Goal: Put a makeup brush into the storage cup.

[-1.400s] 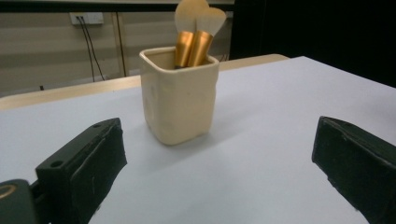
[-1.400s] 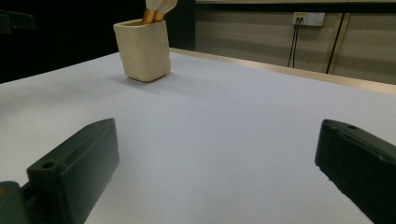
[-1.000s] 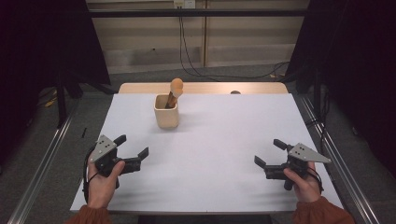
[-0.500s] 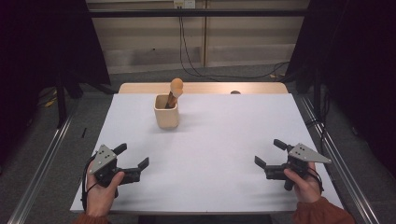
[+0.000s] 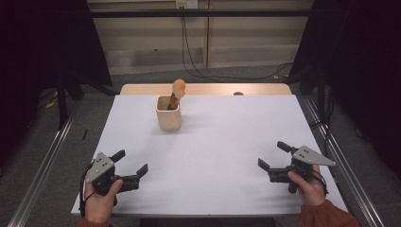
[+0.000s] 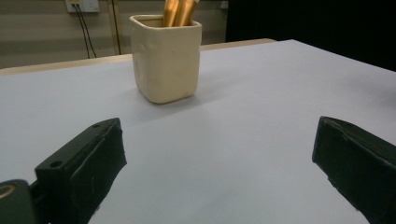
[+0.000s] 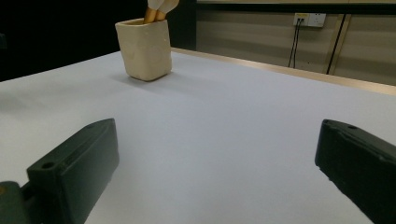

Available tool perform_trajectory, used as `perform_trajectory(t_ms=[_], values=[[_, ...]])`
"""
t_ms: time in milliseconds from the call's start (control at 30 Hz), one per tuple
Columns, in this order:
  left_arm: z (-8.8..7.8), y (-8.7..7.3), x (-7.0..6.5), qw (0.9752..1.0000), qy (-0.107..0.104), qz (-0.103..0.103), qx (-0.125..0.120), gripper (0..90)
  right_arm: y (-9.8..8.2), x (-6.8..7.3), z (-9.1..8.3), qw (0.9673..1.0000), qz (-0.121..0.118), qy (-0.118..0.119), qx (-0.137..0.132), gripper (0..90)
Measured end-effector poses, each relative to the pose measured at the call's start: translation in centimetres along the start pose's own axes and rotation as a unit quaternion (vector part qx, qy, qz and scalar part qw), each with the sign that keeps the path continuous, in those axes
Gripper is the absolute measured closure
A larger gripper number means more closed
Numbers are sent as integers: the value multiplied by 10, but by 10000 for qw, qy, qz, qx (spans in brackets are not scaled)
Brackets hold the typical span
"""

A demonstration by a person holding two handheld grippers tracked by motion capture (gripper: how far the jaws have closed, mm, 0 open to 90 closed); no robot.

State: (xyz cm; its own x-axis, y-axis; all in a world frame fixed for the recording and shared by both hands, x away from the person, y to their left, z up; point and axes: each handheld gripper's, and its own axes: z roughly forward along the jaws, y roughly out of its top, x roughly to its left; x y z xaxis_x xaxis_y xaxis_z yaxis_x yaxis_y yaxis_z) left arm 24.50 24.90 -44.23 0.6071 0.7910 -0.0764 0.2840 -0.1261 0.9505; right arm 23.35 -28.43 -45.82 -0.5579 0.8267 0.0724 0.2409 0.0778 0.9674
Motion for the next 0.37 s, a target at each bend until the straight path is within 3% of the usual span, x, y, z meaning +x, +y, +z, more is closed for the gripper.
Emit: perform_trajectory(t_ms=[367], values=[[1, 0, 0, 10000, -30, -20, 11, 25, 0, -1, -1, 10000, 4, -24, -1, 0]])
